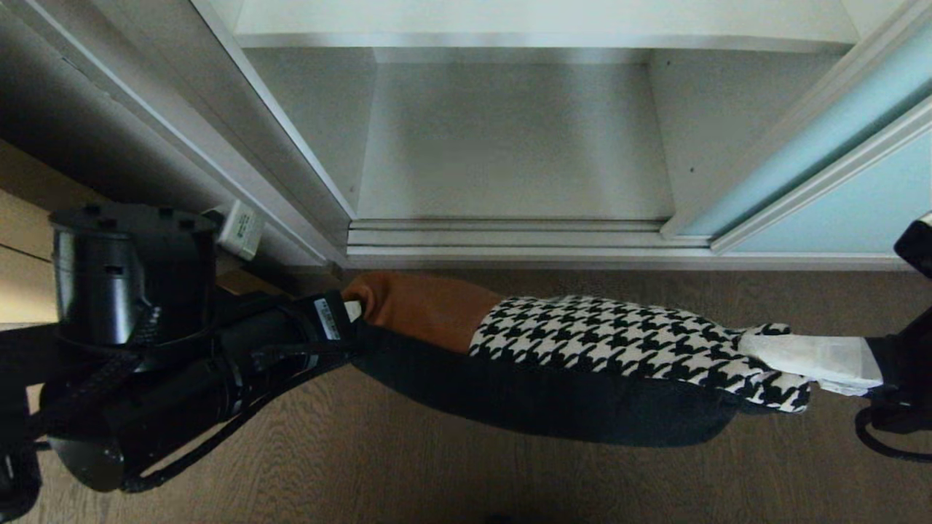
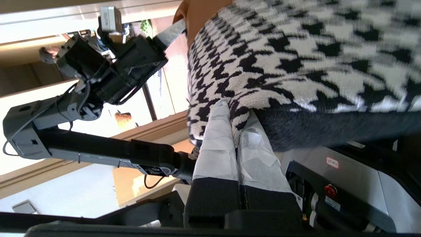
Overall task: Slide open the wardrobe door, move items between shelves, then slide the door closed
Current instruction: Place the pillow on the higher shelf
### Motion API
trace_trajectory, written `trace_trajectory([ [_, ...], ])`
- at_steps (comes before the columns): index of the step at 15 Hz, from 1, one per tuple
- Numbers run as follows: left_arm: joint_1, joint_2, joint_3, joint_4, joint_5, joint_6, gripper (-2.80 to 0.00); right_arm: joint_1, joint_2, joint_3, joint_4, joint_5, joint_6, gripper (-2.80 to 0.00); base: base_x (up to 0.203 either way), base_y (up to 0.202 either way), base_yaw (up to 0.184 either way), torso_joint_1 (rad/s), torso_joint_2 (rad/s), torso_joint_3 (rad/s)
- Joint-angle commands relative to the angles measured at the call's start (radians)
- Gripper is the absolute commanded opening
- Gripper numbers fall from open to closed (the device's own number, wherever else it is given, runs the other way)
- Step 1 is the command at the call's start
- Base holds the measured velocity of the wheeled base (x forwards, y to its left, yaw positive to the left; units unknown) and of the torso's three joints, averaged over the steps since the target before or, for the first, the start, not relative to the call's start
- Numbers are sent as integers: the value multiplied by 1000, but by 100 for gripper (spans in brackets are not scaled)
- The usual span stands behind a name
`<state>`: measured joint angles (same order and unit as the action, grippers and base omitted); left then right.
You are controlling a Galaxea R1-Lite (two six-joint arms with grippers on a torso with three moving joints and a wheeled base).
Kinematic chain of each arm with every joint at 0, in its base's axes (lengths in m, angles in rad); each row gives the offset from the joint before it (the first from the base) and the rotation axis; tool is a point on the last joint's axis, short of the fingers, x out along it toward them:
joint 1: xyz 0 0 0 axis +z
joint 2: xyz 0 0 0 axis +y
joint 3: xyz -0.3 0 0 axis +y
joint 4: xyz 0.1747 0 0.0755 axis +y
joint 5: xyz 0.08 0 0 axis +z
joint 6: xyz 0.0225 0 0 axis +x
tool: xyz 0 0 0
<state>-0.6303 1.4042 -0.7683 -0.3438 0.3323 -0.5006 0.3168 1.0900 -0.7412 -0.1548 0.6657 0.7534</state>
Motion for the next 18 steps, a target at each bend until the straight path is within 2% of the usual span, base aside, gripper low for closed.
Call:
trace_trajectory([
  [1,0,35,0,-13,5,-3,-280,1,2,20,-6,3,4,-280,0,0,0,0,0,0],
  [10,0,9,20,-14,11,14,-280,1,-19,22,-2,5,4,-280,0,0,0,0,0,10],
  [18,0,-33,7,-12,25,27,-280,0,-53,35,-1,4,4,-280,0,0,0,1,2,187],
])
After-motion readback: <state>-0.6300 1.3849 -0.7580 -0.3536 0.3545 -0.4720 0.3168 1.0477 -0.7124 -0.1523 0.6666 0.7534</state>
